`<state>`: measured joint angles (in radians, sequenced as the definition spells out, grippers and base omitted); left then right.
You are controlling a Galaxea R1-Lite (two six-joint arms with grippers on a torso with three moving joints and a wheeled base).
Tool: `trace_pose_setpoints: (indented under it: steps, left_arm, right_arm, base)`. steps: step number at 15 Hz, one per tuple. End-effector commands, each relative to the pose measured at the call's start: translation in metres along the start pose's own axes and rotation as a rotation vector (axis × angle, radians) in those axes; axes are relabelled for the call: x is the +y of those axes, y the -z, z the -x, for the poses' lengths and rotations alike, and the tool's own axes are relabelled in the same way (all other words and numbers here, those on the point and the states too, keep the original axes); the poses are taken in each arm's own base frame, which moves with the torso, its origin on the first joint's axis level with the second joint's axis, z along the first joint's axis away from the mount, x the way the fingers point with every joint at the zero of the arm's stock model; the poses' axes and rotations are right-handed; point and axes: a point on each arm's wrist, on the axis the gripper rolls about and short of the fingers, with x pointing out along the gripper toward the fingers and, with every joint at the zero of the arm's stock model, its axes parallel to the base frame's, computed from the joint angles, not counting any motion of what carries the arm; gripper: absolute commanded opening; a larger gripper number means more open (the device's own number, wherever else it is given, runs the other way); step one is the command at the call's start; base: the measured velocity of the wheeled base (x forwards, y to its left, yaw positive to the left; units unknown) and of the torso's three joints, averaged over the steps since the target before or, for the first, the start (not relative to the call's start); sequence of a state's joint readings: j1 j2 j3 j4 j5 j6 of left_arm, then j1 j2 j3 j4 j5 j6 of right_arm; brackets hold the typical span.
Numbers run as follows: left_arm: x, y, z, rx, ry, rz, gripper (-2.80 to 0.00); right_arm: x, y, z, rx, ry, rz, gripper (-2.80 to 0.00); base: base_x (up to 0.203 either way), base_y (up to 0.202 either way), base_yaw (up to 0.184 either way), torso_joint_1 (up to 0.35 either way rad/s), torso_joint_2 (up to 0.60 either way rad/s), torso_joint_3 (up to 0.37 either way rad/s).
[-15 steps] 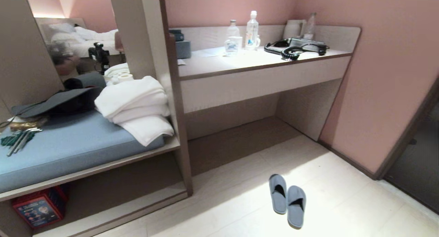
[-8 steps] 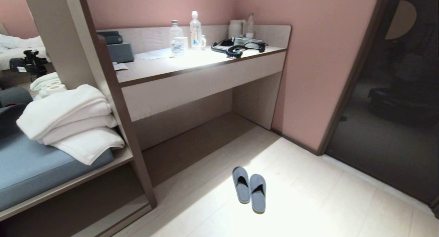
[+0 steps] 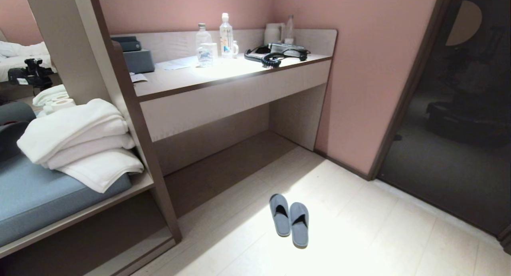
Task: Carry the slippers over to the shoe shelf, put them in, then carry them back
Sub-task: Pick up the slippers on the floor
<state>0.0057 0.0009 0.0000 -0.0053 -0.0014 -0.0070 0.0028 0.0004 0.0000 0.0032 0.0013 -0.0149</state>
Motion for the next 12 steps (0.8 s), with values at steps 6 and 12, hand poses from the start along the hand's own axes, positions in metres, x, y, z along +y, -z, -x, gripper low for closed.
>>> trace_pose_setpoints:
  steps: [6, 12]
  left_arm:
    - [0.0, 0.0, -0.0001, 0.001, -0.003, 0.0, -2.8]
    - [0.0, -0.0001, -0.0001, 0.0, -0.003, 0.002, -2.8]
  right_arm:
    - [0.0, 0.0, -0.0001, 0.001, -0.001, 0.0, -2.8]
    - [0.0, 0.0, -0.0001, 0.001, -0.001, -0.006, -2.8]
  base:
    - [0.0, 0.0, 0.0, 0.001, 0.0, -0.005]
    - [0.0, 0.0, 0.0, 0.003, 0.0, -0.177]
